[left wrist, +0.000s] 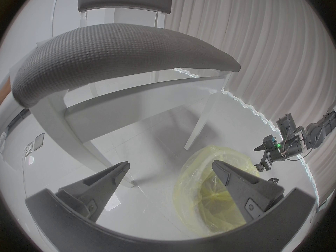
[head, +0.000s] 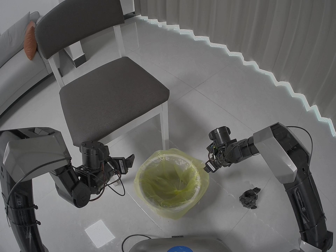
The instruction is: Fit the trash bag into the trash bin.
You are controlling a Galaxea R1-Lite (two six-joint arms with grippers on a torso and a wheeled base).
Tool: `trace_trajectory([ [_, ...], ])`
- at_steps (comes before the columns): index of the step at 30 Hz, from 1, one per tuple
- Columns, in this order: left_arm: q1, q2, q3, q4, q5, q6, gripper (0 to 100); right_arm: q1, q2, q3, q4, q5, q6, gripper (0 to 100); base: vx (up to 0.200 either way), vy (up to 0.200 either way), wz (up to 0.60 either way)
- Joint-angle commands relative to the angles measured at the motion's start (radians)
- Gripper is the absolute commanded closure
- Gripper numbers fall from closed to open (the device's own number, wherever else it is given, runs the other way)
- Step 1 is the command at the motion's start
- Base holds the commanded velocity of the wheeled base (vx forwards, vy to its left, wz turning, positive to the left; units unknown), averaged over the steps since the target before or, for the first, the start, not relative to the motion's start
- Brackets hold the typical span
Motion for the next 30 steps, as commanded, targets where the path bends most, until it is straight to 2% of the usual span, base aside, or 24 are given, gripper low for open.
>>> trace_trajectory([
  [1, -0.004, 0.018, -0.023, 0.000, 0.000, -0.013, 0, -0.005, -0.019, -0.005, 0.002, 0.004, 0.006, 0, 0.000, 0.000, 0.00],
  [7, -0.002, 0.020, -0.015, -0.032, -0.009, -0.088, 0, 0.016, -0.122, 0.110, 0.052, 0.073, 0.062, 0, 0.000, 0.000, 0.00],
  [12, -0.001, 0.043, 0.020, -0.127, -0.009, -0.093, 0, 0.018, -0.120, 0.173, 0.018, 0.073, 0.065, 0, 0.000, 0.000, 0.00],
  [21, 0.016, 0.056, 0.026, -0.150, -0.009, -0.093, 0, 0.032, -0.013, 0.066, -0.011, 0.074, 0.075, 0, 0.000, 0.000, 0.00],
  [30, 0.016, 0.061, 0.028, -0.151, -0.009, -0.093, 0, 0.039, -0.024, 0.089, 0.030, 0.119, 0.098, 0, 0.000, 0.000, 0.00],
])
